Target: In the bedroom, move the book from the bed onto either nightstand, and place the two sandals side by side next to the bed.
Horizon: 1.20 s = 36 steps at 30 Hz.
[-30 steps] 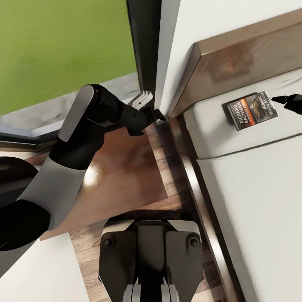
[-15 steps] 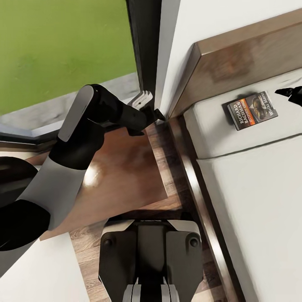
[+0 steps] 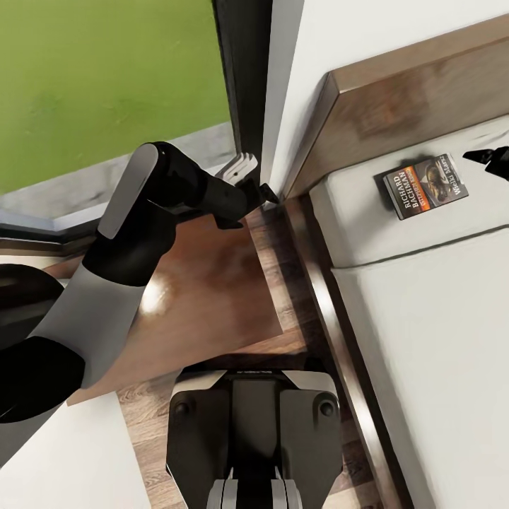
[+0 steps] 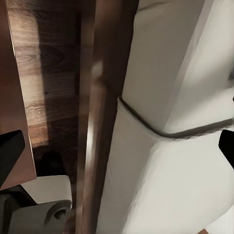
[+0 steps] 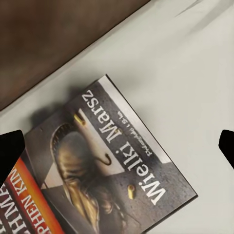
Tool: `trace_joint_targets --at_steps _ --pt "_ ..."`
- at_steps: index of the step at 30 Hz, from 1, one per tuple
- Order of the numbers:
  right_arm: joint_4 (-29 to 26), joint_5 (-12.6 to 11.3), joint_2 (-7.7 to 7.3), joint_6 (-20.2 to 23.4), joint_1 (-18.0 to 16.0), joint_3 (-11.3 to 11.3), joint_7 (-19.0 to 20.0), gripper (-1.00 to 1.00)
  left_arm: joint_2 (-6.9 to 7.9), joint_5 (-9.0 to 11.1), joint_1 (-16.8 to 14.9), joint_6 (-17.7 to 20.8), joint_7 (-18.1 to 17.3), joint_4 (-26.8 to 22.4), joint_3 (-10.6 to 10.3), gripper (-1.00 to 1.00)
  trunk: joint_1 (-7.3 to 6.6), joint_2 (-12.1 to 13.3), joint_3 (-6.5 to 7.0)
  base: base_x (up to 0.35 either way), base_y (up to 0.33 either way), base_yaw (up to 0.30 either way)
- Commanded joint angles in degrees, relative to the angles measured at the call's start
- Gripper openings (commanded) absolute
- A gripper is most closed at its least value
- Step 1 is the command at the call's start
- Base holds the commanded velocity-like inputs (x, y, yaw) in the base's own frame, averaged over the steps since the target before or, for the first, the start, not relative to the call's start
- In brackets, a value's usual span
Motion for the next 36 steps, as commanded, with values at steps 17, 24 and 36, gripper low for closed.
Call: trace_joint_targets --at_steps 17,24,36 --pt "0.76 -0.23 0.13 0.28 0.27 -0.08 0.18 1.0 -0.1 0.23 -0.03 0.51 0.42 -0.01 0.04 1.0 0.02 -0.04 -0.03 0.0 0.0 0.0" --pt "1.01 -0.24 0.34 -0.04 0.7 -0.05 0.15 1.0 -0.11 0.23 -0.03 0.52 0.42 -0.01 0.04 1.0 0.02 -0.04 -0.03 0.0 0.0 0.0" --pt "1.14 -0.27 0.46 -0.25 1.4 -0.01 0.11 1.0 -0.16 0.23 -0.03 0.52 0.42 -0.01 0.04 1.0 0.02 -0.04 -0.03 0.0 0.0 0.0"
